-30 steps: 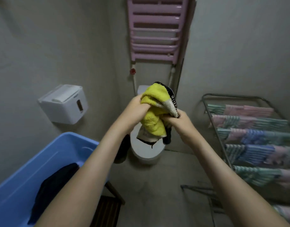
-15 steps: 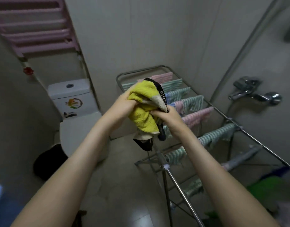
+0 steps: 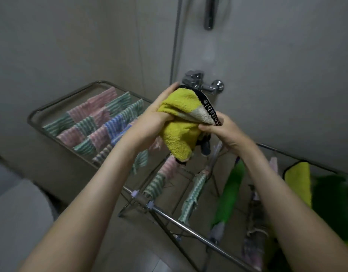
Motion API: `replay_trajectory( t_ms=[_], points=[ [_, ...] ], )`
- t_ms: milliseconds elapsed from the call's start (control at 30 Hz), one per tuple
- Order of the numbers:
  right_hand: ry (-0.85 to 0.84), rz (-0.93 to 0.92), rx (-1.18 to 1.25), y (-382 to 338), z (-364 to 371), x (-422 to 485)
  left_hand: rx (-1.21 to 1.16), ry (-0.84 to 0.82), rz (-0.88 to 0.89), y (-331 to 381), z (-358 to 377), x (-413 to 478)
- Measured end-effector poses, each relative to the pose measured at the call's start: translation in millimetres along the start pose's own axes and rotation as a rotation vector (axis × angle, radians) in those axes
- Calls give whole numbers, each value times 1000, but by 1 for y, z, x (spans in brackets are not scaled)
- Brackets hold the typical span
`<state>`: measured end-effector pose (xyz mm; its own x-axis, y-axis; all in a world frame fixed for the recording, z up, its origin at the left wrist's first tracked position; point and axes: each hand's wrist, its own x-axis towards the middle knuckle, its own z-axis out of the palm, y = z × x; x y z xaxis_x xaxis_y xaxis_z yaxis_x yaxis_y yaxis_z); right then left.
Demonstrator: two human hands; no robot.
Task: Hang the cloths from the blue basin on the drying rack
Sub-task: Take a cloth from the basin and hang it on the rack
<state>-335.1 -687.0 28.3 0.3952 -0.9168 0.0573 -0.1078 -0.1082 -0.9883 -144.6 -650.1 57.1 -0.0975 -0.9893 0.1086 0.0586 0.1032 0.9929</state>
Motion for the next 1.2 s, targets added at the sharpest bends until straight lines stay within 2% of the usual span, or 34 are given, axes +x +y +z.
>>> replay_trajectory(
  t_ms=[133,267,500,600,700,833,1000,1100,1200],
  points=[
    [229,-31,-32,-1,-48,-28,-30,-143,-81,-6,40,20],
    [388,-34,-20,-1,-87,-49,84,-320,-146,-13,79,35],
    [419,197,16,33,-133,-90,327,-519,-247,-51,129,55],
    [412,285,109,50,-141,-101,357,-517,-337,-67,142,58],
    [387,295,93,64,-147,-103,389,-481,-327,-78,151,61],
    [434,269,65,69,-152,-101,195,-416,-296,-80,159,58],
    [418,237,35,64,-156,-100,-25,-502,-359,-79,147,54],
    [375,249,18,59,-158,-102,62,-421,-312,-72,145,51],
    [371,266,-155,57,-154,-106,141,-305,-263,-69,143,50]
  ],
)
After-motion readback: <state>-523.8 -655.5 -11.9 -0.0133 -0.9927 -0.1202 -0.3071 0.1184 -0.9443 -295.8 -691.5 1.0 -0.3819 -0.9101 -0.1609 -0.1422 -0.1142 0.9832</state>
